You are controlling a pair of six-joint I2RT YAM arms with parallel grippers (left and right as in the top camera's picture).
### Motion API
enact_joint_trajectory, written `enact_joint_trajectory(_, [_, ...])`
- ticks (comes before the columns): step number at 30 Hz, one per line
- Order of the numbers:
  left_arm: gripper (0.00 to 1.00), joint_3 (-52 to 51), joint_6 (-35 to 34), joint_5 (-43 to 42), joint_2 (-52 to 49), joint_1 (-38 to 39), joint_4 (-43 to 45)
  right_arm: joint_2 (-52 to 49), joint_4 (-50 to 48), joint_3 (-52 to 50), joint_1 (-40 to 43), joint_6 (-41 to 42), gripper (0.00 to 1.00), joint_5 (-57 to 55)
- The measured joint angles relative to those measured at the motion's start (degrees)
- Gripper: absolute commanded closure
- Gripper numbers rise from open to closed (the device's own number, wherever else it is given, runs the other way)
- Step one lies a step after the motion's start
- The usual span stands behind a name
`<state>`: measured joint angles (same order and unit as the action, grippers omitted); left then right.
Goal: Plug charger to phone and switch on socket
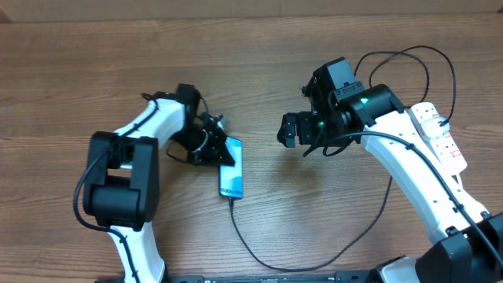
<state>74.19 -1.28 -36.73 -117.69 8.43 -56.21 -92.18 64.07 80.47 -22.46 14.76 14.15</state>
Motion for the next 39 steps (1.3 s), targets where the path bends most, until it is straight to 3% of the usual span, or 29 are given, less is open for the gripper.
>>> enact_joint_trajectory(6, [0.94, 0.22, 0.72, 0.61, 0.00, -3.23, 2.47, 0.00, 0.02, 0.00, -0.02, 0.04, 0.00, 0.00])
enact_joint_trajectory(13, [0.90, 0.33, 1.01, 0.44, 0.00, -2.99, 9.03, 0.00, 0.04, 0.00, -0.02, 0.04, 0.00, -0.02])
enact_joint_trajectory(21, [0.89, 0.24, -0.42, 1.46, 0.00, -2.80, 10.14, 0.00, -0.02, 0.00, -0.02, 0.02, 0.00, -0.02])
enact_joint_trajectory(28, [0.78, -0.35, -2.19, 2.93, 0.00, -2.78, 10.84, 0.00, -0.02, 0.00, -0.02, 0.07, 0.00, -0.02])
enact_joint_trajectory(34, [0.77, -0.66, -3.98, 3.63, -0.09, -2.80, 10.75, 0.00, -0.39, 0.00, -0.02, 0.17, 0.00, -0.02])
enact_joint_trajectory(39, [0.62, -0.57, -4.61, 3.30, -0.07, -2.73, 10.40, 0.00, -0.61, 0.00, -0.02, 0.22, 0.00, -0.02])
